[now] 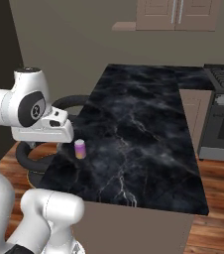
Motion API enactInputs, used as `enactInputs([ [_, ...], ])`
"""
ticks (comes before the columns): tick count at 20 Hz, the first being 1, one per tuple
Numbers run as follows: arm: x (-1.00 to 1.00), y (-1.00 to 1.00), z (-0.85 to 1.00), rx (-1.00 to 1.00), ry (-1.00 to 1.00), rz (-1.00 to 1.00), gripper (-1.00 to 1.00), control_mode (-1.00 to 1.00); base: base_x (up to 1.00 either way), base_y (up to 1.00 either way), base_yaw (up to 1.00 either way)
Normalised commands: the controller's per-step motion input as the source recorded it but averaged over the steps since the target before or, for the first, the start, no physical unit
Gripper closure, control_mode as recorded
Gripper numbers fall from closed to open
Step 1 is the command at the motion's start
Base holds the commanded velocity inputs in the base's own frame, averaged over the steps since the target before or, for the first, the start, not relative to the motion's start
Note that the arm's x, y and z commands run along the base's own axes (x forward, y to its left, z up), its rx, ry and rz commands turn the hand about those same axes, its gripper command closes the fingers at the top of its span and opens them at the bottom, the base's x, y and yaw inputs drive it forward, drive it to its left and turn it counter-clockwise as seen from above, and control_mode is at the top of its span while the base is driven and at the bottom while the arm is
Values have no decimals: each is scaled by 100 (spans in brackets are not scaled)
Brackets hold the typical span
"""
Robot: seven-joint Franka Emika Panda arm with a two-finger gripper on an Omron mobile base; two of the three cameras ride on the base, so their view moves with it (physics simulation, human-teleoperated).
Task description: Move the drinks to the dining counter.
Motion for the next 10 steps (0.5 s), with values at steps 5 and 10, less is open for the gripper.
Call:
enactInputs([
  [5, 0, 0, 0, 0, 0, -1, -100, -100, 0, 0, 0],
  [10, 0, 0, 0, 0, 0, -5, -100, 100, 0, 0, -5],
])
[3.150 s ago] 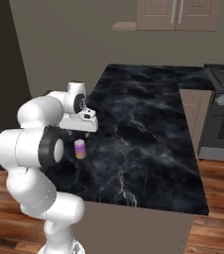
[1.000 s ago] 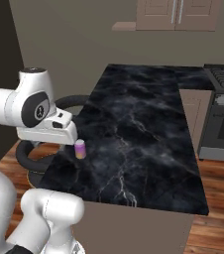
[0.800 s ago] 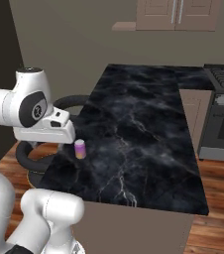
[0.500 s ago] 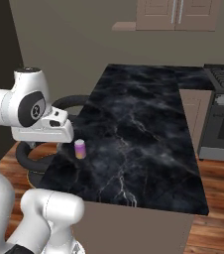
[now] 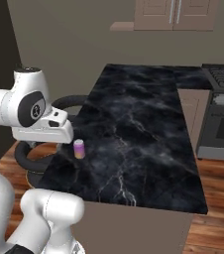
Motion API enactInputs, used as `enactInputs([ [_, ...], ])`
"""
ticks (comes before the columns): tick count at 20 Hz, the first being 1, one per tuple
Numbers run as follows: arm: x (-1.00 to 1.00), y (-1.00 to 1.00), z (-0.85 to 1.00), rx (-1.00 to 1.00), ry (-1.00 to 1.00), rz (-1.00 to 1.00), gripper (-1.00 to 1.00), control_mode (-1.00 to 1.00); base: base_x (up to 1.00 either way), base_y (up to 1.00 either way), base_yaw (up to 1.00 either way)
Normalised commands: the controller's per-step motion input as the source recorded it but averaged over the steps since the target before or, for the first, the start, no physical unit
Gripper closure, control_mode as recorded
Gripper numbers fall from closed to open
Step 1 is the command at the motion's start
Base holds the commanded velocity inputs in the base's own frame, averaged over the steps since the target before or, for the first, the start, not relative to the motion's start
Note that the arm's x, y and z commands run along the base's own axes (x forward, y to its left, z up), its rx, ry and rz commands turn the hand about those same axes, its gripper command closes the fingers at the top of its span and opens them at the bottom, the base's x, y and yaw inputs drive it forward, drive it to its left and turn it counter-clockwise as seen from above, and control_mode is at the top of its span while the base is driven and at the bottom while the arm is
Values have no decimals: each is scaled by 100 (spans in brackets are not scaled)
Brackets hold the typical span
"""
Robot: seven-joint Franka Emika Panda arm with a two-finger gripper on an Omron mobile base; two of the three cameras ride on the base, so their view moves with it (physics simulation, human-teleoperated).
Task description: Move the drinks to the dining counter.
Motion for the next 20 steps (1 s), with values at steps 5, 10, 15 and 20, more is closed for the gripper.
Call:
enactInputs([
  [5, 0, 0, 0, 0, 0, 0, -100, 100, -23, -46, -38],
  [10, 0, 0, 0, 0, 0, 0, -100, 100, -36, -60, -66],
  [15, 0, 0, 0, 0, 0, 0, -100, 100, -24, -28, -79],
  [20, 0, 0, 0, 0, 0, 0, -100, 100, -16, -16, -83],
])
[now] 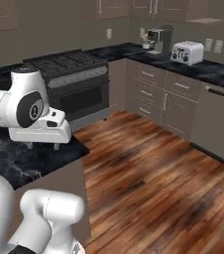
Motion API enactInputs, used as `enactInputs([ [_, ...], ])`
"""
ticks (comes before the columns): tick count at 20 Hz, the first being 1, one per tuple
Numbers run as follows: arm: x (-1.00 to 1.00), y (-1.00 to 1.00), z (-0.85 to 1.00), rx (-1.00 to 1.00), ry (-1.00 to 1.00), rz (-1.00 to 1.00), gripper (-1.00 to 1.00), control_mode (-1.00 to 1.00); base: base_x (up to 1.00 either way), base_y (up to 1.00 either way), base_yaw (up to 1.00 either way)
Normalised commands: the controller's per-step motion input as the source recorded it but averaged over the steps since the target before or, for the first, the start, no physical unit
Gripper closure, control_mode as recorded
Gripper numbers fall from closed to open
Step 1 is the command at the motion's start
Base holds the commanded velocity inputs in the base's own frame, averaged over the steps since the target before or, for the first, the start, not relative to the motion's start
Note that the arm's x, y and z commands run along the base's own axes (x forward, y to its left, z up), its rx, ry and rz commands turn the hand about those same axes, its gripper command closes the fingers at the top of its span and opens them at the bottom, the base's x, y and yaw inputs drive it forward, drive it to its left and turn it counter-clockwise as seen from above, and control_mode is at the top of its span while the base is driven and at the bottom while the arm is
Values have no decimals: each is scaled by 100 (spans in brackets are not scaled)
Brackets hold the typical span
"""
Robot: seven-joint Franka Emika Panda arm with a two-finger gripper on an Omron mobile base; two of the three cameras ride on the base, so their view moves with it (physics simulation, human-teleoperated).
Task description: Move the drinks to the dining counter.
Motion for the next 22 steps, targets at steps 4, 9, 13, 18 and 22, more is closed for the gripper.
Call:
enactInputs([
  [4, 0, 0, 0, 0, 0, 0, -100, 100, -1, -42, -80],
  [9, 0, 0, 0, 0, 0, 0, -100, 100, 0, -82, -70],
  [13, 0, 0, 0, 0, 0, 0, -100, 100, 1, -95, -61],
  [18, 0, 0, 0, 0, 0, 0, -100, 100, 21, -60, -62],
  [22, 0, 0, 0, 0, 0, 0, -100, 100, 43, 4, -66],
])
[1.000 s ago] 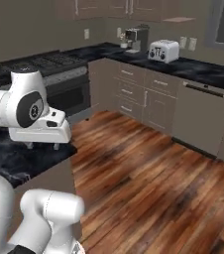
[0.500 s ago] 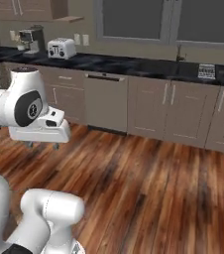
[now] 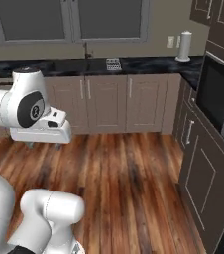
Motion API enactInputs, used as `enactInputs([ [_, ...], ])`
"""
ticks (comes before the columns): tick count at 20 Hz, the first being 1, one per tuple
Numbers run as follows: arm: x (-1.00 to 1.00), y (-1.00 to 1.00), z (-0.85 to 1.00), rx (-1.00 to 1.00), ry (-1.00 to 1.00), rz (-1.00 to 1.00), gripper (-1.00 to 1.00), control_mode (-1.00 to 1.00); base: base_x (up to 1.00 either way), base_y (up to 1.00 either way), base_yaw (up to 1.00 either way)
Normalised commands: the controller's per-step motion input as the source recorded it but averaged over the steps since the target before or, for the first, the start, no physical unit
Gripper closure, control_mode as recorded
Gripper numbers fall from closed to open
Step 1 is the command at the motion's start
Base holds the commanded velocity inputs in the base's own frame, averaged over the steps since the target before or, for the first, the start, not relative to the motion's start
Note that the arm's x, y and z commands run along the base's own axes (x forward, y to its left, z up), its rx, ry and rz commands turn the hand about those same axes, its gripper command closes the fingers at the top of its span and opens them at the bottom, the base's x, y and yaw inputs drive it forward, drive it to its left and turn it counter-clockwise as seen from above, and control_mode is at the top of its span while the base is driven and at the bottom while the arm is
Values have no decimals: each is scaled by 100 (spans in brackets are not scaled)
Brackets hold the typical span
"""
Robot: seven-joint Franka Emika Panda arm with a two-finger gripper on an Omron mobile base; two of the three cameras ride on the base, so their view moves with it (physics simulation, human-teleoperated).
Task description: Move the drinks to the dining counter.
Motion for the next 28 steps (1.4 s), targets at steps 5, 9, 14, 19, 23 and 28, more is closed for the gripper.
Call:
enactInputs([
  [5, 0, 0, 0, 0, 0, 0, -100, 100, 68, 54, -53],
  [9, 0, 0, 0, 0, 0, 0, -100, 100, 79, 91, -46],
  [14, 0, 0, 0, 0, 0, 0, -100, 100, 71, 100, -43],
  [19, 0, 0, 0, 0, 0, 0, -100, 100, 66, 100, -39],
  [23, 0, 0, 0, 0, 0, 0, -100, 100, 61, 100, -40],
  [28, 0, 0, 0, 0, 0, 0, -100, 100, 55, 99, -43],
])
